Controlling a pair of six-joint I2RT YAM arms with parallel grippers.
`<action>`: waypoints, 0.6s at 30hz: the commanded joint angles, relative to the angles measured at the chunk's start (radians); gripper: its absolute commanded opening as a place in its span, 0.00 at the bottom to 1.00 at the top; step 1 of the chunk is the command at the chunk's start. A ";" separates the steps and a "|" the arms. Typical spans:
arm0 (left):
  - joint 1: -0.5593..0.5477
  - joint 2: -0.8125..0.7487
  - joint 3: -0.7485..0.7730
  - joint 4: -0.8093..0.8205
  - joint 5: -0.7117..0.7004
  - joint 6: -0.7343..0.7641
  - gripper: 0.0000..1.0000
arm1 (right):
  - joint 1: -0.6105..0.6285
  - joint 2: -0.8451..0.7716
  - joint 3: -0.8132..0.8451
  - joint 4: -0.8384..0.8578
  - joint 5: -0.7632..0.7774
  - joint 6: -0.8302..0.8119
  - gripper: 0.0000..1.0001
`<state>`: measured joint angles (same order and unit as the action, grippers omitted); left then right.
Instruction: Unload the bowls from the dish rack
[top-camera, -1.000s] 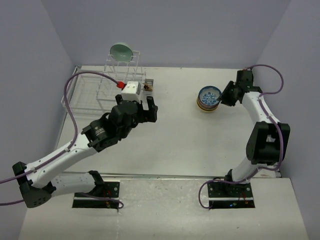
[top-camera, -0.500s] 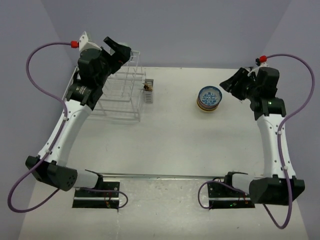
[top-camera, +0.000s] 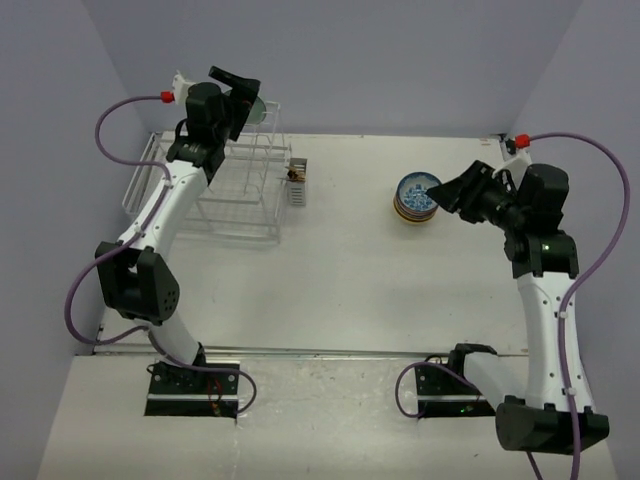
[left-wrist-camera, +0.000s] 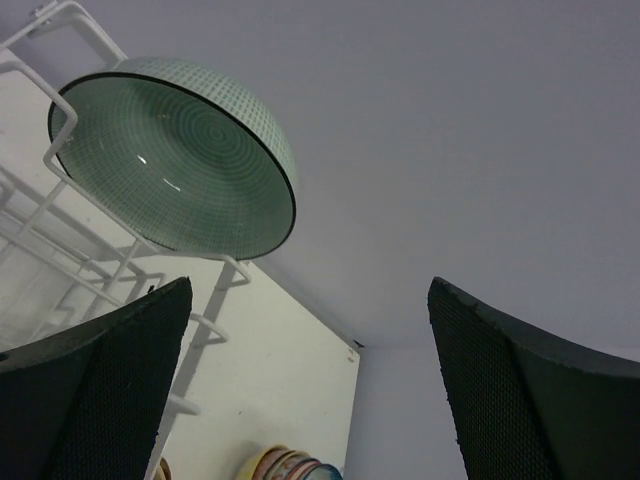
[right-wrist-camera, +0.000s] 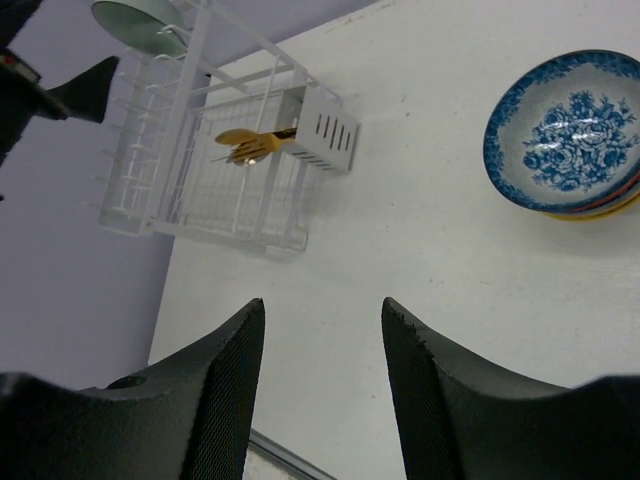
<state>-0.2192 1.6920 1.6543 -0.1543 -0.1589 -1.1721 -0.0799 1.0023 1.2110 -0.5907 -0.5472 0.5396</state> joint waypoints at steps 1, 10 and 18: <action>0.020 0.050 0.052 0.107 -0.090 -0.061 1.00 | -0.003 -0.106 0.012 0.017 -0.088 0.006 0.52; 0.044 0.196 0.131 0.206 -0.110 -0.061 0.93 | 0.000 -0.200 -0.025 0.032 -0.111 0.019 0.51; 0.047 0.239 0.154 0.205 -0.120 -0.123 0.23 | 0.002 -0.245 -0.064 0.034 -0.073 0.000 0.51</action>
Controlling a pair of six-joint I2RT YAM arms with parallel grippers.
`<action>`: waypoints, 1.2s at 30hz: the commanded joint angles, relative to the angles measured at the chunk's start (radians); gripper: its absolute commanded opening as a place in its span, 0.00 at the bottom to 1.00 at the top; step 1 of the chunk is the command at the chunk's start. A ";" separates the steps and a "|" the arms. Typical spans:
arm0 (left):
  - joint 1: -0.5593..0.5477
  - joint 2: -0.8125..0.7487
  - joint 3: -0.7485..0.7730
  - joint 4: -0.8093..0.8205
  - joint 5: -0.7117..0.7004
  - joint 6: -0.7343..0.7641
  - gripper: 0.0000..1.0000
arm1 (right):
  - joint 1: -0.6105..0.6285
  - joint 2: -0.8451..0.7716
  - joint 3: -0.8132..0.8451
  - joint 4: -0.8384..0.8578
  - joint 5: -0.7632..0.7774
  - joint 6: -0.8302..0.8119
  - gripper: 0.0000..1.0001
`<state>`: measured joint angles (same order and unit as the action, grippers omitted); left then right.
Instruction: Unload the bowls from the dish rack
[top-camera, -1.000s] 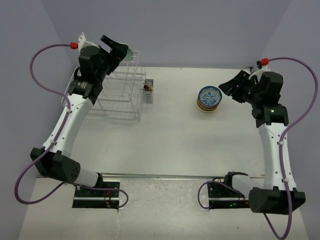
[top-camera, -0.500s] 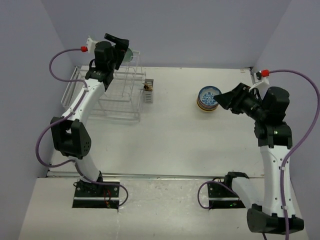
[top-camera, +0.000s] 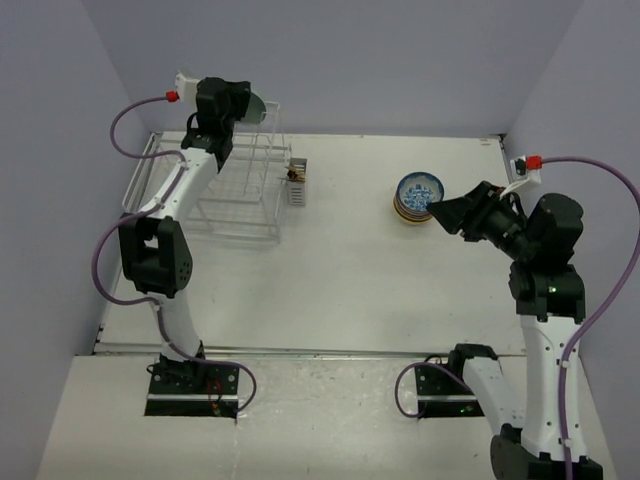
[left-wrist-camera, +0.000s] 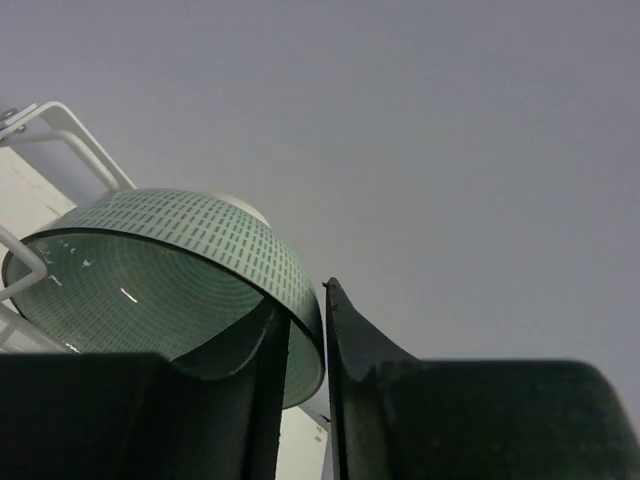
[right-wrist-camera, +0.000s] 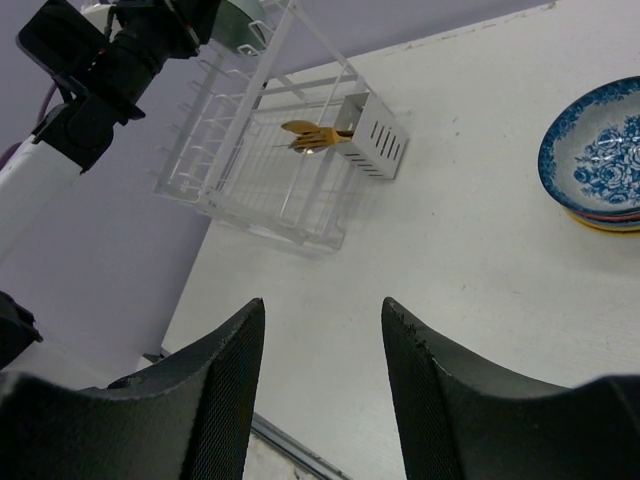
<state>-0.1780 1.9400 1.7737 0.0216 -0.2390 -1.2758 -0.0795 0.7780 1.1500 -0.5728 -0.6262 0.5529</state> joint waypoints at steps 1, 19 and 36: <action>0.002 -0.013 0.029 0.029 -0.045 -0.023 0.19 | 0.003 -0.020 -0.001 0.014 0.010 -0.018 0.51; -0.049 -0.159 -0.042 0.225 -0.073 0.059 0.00 | 0.014 -0.020 0.016 0.011 -0.004 -0.031 0.51; -0.352 -0.309 0.052 0.024 0.394 0.809 0.00 | 0.015 0.009 0.062 0.004 0.057 -0.057 0.76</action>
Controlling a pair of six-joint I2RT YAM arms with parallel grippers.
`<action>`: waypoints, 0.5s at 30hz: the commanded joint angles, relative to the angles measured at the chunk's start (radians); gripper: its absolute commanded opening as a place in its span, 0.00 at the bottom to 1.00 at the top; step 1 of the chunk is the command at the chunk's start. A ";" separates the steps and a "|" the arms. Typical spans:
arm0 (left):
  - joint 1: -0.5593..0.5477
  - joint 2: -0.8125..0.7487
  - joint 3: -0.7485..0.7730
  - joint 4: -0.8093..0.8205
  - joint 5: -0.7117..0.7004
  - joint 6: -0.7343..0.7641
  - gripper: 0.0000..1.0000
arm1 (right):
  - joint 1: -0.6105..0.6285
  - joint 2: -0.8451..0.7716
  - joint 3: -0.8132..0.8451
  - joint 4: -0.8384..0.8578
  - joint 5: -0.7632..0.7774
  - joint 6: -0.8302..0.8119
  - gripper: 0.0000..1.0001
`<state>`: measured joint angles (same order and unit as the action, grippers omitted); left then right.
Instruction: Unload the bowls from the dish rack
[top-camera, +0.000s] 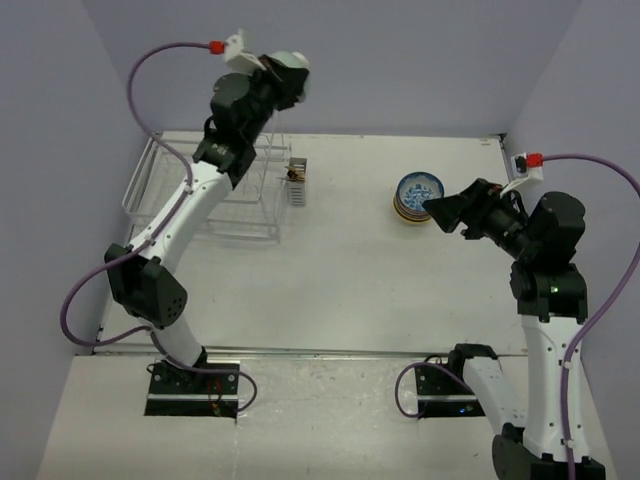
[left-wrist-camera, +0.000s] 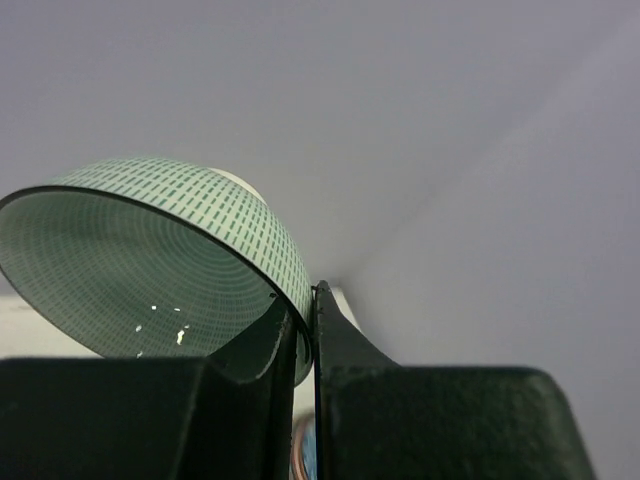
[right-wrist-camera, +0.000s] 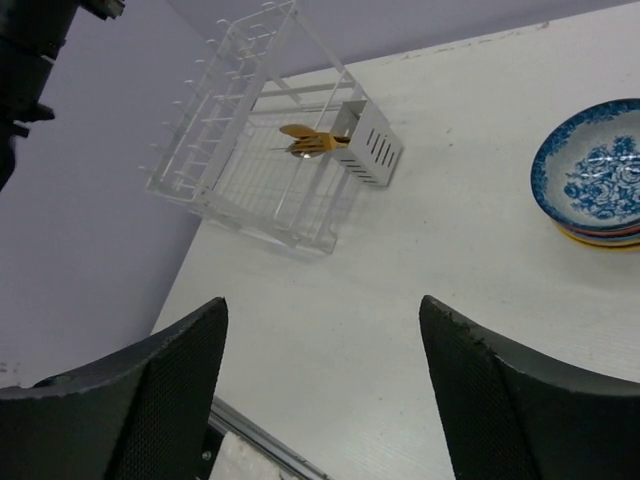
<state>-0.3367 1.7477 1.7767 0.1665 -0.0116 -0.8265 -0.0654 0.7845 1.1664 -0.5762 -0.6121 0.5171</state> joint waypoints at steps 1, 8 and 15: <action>-0.325 -0.134 0.026 -0.172 0.135 0.435 0.00 | 0.001 -0.001 0.049 -0.004 0.058 -0.025 0.80; -0.810 -0.301 -0.556 -0.402 -0.333 0.888 0.00 | 0.003 0.033 0.064 -0.088 0.179 -0.071 0.83; -1.006 -0.372 -0.752 -0.518 -0.352 0.886 0.00 | 0.125 0.186 0.084 -0.204 0.210 -0.143 0.85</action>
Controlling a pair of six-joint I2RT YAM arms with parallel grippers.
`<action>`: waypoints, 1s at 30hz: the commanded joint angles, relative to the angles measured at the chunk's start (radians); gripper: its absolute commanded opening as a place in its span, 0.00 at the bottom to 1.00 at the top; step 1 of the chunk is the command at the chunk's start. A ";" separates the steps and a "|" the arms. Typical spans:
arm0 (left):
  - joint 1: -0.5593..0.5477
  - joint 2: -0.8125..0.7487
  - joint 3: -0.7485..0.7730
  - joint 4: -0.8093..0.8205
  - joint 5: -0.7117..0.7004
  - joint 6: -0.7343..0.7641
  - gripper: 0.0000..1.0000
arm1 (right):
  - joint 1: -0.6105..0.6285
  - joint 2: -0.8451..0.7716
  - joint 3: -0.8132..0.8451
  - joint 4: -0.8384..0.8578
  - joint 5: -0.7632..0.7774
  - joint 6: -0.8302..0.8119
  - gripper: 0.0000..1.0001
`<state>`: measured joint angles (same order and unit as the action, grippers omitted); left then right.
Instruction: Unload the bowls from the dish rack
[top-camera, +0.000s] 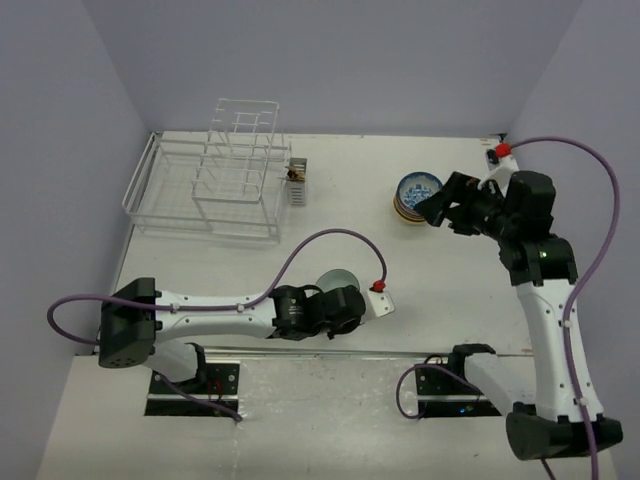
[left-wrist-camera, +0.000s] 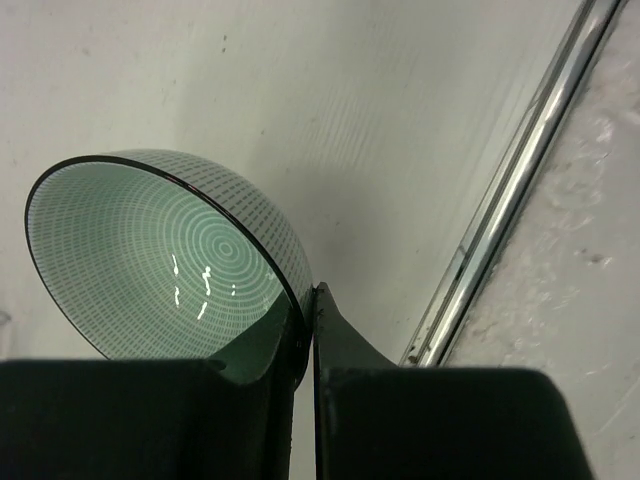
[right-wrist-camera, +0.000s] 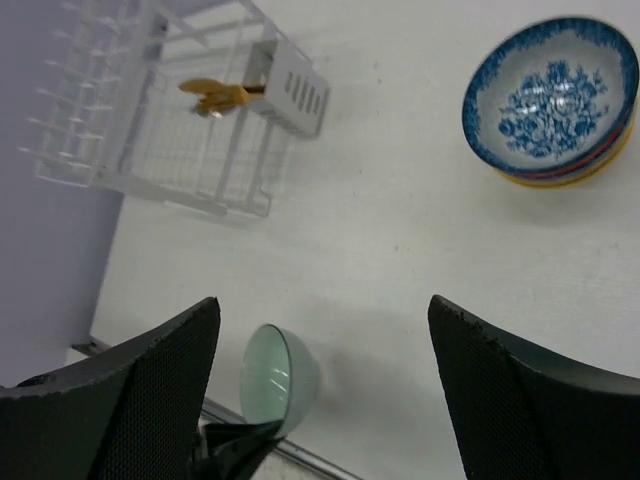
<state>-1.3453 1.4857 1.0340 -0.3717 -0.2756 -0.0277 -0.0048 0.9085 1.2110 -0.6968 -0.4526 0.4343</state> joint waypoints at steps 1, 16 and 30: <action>-0.002 -0.119 -0.024 0.027 -0.080 0.094 0.00 | 0.151 0.119 0.051 -0.142 0.116 -0.083 0.85; -0.025 -0.108 0.072 -0.228 0.023 0.126 0.00 | 0.726 0.418 0.045 -0.250 0.356 -0.071 0.54; -0.028 -0.076 0.103 -0.230 0.006 0.126 0.00 | 0.795 0.498 0.056 -0.181 0.414 0.026 0.47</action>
<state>-1.3666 1.4117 1.0763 -0.6460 -0.2485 0.0708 0.7807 1.4330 1.2339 -0.9207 -0.0906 0.3969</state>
